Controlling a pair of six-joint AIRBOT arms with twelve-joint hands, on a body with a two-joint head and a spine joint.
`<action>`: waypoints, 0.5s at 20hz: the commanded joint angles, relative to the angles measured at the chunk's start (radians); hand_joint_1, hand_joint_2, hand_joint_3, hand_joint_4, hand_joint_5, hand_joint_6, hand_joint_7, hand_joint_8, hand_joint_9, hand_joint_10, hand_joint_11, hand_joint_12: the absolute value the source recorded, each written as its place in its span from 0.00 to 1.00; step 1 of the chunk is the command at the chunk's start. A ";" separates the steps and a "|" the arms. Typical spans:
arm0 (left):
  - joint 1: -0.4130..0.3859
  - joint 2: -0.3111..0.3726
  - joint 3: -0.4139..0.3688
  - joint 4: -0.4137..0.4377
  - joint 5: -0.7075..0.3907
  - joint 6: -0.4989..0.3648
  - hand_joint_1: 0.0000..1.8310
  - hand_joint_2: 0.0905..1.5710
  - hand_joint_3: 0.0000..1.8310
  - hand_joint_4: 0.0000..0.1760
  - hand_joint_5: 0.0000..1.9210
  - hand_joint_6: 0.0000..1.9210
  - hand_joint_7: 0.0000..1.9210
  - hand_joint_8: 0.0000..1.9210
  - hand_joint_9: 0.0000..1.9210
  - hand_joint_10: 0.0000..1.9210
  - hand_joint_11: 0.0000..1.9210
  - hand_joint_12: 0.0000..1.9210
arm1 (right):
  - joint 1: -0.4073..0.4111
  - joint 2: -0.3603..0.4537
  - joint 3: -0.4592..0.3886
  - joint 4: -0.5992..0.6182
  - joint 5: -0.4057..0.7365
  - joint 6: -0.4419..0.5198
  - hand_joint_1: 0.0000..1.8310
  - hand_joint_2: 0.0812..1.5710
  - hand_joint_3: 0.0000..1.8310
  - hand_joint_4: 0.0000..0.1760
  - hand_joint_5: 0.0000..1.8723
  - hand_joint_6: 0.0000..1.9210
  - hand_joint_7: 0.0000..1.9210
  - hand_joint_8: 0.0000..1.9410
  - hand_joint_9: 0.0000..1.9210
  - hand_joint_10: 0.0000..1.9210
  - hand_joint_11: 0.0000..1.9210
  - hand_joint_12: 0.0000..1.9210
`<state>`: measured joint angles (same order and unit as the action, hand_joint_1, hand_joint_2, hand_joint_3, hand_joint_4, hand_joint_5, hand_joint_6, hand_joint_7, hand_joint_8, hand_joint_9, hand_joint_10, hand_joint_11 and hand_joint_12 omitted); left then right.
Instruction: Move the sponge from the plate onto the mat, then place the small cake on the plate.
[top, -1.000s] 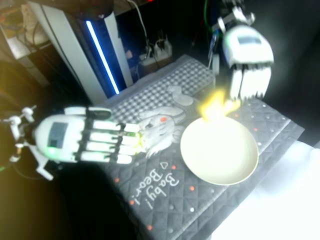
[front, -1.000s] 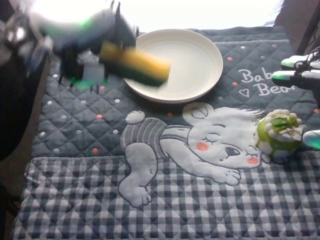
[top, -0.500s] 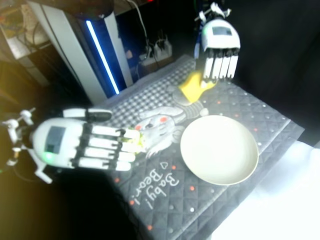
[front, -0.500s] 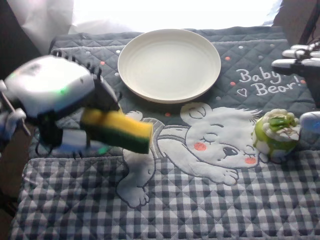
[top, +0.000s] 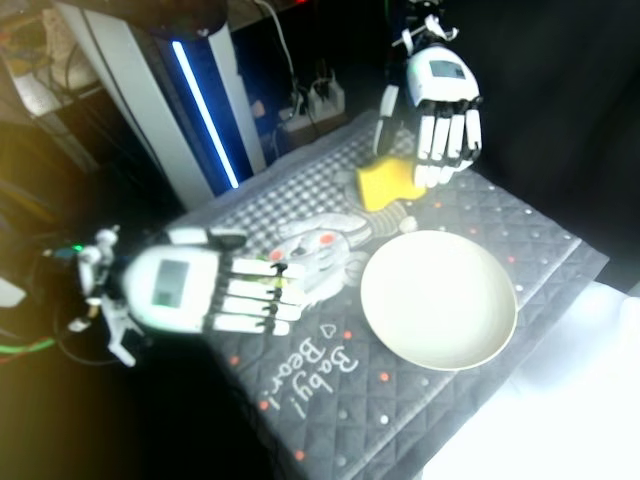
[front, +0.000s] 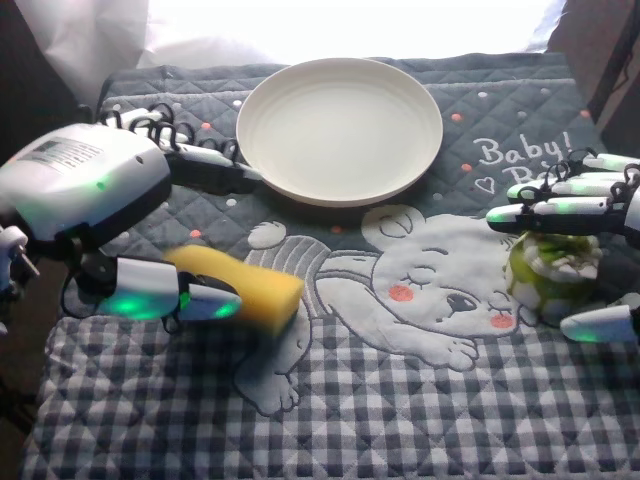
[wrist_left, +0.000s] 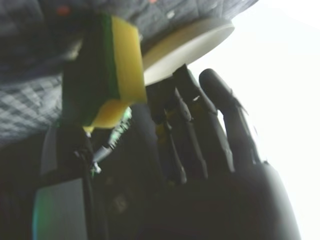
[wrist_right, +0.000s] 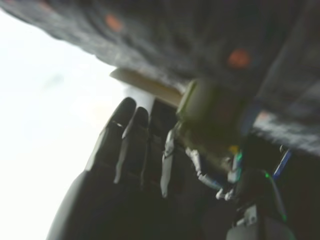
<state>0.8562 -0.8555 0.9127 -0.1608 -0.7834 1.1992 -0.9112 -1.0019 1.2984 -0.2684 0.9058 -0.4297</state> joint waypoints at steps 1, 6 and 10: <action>-0.004 0.002 -0.001 0.001 -0.148 -0.011 0.40 0.54 0.00 0.13 0.27 0.00 0.31 0.00 0.26 0.13 0.02 0.70 | 0.011 0.007 0.008 0.023 0.056 0.004 0.41 0.62 0.00 1.00 0.15 0.00 0.12 0.00 0.16 0.00 0.00 0.60; 0.006 0.002 -0.001 0.009 -0.174 -0.044 0.41 0.54 0.00 0.00 0.25 0.00 0.31 0.00 0.24 0.12 0.00 0.74 | 0.017 -0.012 0.029 0.012 0.014 0.005 0.63 0.63 0.00 0.20 0.28 0.00 0.29 0.01 0.44 0.10 0.30 0.70; 0.024 0.002 -0.001 0.000 -0.177 -0.054 0.42 0.54 0.00 0.00 0.27 0.00 0.32 0.00 0.26 0.13 0.01 0.74 | 0.065 -0.015 0.041 0.003 0.010 0.005 0.75 0.72 0.00 0.00 0.49 0.43 0.45 0.63 0.44 0.72 0.38 0.74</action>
<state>0.8913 -0.8555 0.9127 -0.1658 -0.8368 1.1515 -0.8425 -1.0187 1.3338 -0.2901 0.8684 -0.4107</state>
